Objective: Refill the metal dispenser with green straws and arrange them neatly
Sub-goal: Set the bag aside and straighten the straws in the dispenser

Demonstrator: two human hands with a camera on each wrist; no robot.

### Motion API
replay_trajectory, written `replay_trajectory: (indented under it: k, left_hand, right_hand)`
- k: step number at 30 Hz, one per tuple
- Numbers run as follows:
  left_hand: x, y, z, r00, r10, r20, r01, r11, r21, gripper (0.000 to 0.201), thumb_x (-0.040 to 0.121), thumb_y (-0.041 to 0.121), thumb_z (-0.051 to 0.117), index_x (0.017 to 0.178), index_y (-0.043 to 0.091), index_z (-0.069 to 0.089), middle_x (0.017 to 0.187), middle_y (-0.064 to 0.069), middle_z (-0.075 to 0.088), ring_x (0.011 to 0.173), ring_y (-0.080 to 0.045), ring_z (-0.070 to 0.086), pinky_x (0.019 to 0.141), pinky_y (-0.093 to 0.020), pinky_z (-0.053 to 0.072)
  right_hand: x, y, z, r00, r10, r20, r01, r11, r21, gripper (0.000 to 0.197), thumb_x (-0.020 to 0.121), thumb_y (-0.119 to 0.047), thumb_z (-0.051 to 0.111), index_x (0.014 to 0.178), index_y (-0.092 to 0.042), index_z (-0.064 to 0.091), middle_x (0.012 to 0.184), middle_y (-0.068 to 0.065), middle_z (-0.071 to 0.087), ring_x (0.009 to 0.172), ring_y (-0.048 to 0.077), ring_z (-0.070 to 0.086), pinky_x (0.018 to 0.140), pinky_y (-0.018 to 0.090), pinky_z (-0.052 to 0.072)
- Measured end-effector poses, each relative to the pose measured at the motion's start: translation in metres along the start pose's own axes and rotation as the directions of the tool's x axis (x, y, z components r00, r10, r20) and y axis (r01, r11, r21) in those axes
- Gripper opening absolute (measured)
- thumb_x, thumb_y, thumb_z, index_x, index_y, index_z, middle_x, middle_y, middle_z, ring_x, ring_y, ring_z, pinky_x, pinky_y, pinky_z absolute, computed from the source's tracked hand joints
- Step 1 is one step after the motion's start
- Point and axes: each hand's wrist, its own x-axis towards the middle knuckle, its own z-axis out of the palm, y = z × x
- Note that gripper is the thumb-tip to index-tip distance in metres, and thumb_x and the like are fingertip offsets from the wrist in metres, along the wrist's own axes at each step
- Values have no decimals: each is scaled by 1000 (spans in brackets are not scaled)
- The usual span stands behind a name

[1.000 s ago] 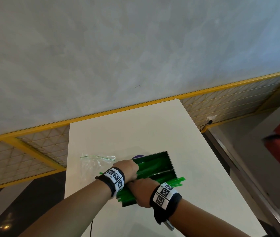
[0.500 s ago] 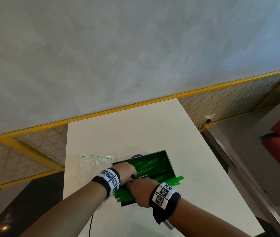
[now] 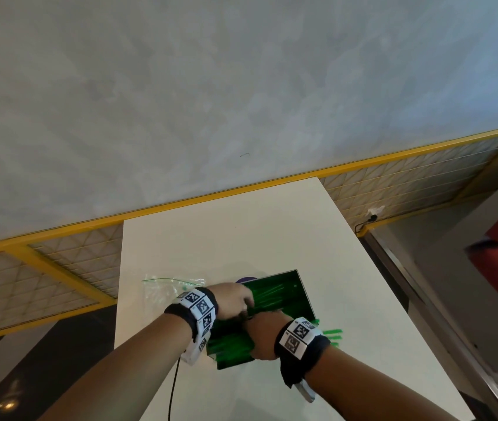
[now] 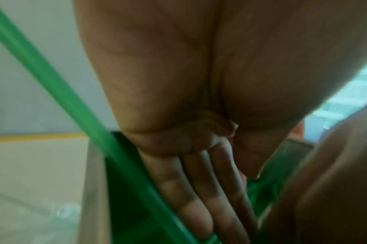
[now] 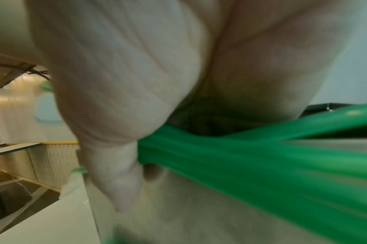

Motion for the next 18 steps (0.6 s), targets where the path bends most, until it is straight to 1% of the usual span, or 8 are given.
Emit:
replay_trajectory:
  k: [2,4,8,10,12,13,16,18]
  left_hand:
    - [-8,-3,-10,997,-38,-61,30,992,-124,42,100,5,41,135,17,61,125,-5,72,102,-15,67,90,-30,54]
    - [-18,-12,-12,991,-76,-107,57,984,-171,36,99,10,45,130,19,62,117,-3,74,100,-15,70,94,-37,57]
    - [-37,-35,-4,973,-72,-221,11,965,-263,29,99,17,47,121,21,65,105,5,75,93,-9,72,90,-33,58]
    - [-47,-45,3,957,-79,-280,-7,956,-293,27,99,18,47,118,22,66,101,7,75,90,-5,72,87,-29,58]
    - [-57,-52,11,935,-75,-346,-41,948,-315,25,100,19,48,114,23,68,98,10,75,86,-1,72,85,-27,57]
    - [-62,-54,15,920,-72,-384,-61,944,-325,24,100,19,49,112,24,69,97,11,75,84,1,72,85,-27,58]
    - [-73,-60,27,856,-76,-511,-117,935,-335,23,100,18,52,107,25,72,94,13,75,85,0,70,87,-30,58]
    - [-78,-65,34,799,-68,-597,-116,957,-265,23,100,20,53,108,28,73,101,14,73,95,-2,67,90,-32,56]
  right_hand:
    - [1,6,-5,999,-14,29,11,997,81,47,85,-36,66,130,-22,59,118,9,67,103,32,65,90,45,54]
    - [2,10,-8,998,-30,63,22,992,125,50,84,-36,70,131,-21,59,116,8,68,100,30,66,84,40,57]
    - [8,9,-12,990,-66,121,51,991,125,52,85,-29,71,133,-15,57,116,12,68,98,31,65,80,37,54]
    - [10,5,-14,989,-84,124,71,992,105,46,86,-26,70,129,-13,59,108,12,68,82,26,62,71,35,55]
    - [12,0,-14,987,-108,118,96,991,97,41,88,-23,69,126,-11,59,98,10,66,66,18,55,55,27,46]
    - [13,-2,-14,986,-122,111,110,988,106,41,89,-24,68,127,-11,58,99,10,66,66,18,55,53,25,42]
    - [10,-2,-12,986,-150,69,138,979,151,52,90,-42,69,131,-15,52,113,10,68,93,28,65,74,30,48]
    - [8,-1,-10,987,-151,62,138,975,176,57,88,-50,69,131,-18,48,115,9,67,99,29,65,84,36,52]
